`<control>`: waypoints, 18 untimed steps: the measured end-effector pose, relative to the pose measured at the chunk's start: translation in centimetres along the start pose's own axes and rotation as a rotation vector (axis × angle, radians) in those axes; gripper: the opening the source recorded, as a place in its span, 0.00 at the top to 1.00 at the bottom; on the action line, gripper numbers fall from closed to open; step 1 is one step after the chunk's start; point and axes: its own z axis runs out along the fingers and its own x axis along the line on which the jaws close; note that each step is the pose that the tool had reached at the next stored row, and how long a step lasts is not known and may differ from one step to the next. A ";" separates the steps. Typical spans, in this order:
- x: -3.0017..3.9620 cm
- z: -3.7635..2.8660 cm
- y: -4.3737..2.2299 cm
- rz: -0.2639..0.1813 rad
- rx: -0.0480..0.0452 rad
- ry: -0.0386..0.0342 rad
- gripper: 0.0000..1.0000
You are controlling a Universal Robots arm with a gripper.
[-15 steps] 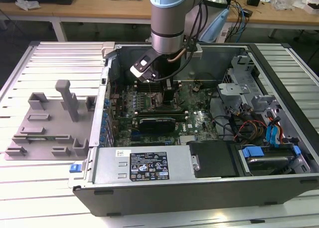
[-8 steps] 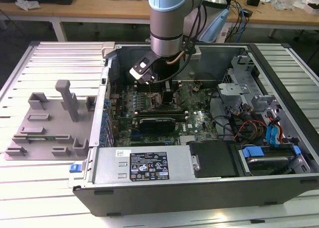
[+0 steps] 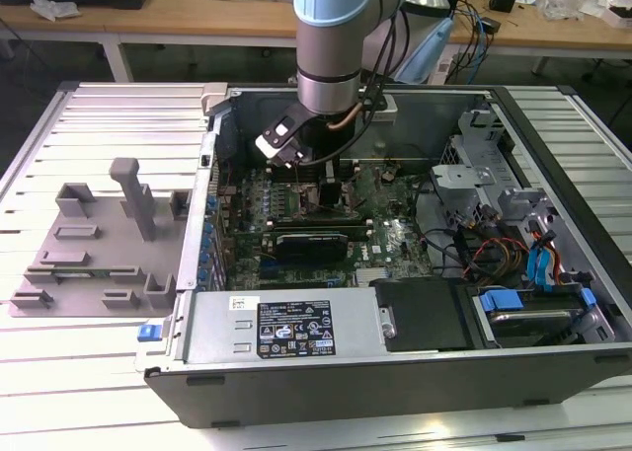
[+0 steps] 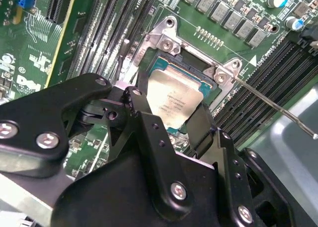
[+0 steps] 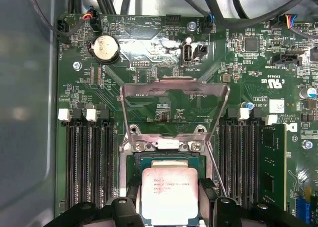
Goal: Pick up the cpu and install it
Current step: 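Place the cpu into insertion slot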
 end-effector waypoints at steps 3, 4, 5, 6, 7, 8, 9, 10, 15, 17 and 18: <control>0.01 0.25 -0.03 -0.002 -0.0027 -0.0003 0.45; 0.02 0.26 -0.02 -0.002 -0.0029 0.0000 0.45; 0.02 0.26 -0.02 -0.002 -0.0030 0.0000 0.45; 0.02 0.27 -0.02 -0.002 -0.0030 0.0001 0.45; 0.02 0.27 -0.03 -0.002 -0.0029 0.0000 0.45; 0.02 0.27 -0.02 -0.002 -0.0029 0.0000 0.45; 0.02 0.27 -0.03 -0.002 -0.0029 0.0000 0.45; 0.02 0.27 -0.03 -0.002 -0.0029 0.0000 0.45; 0.02 0.30 -0.03 -0.002 -0.0029 0.0002 0.45; 0.02 0.30 -0.03 -0.002 -0.0029 0.0002 0.45; 0.02 0.30 -0.03 -0.002 -0.0029 0.0003 0.45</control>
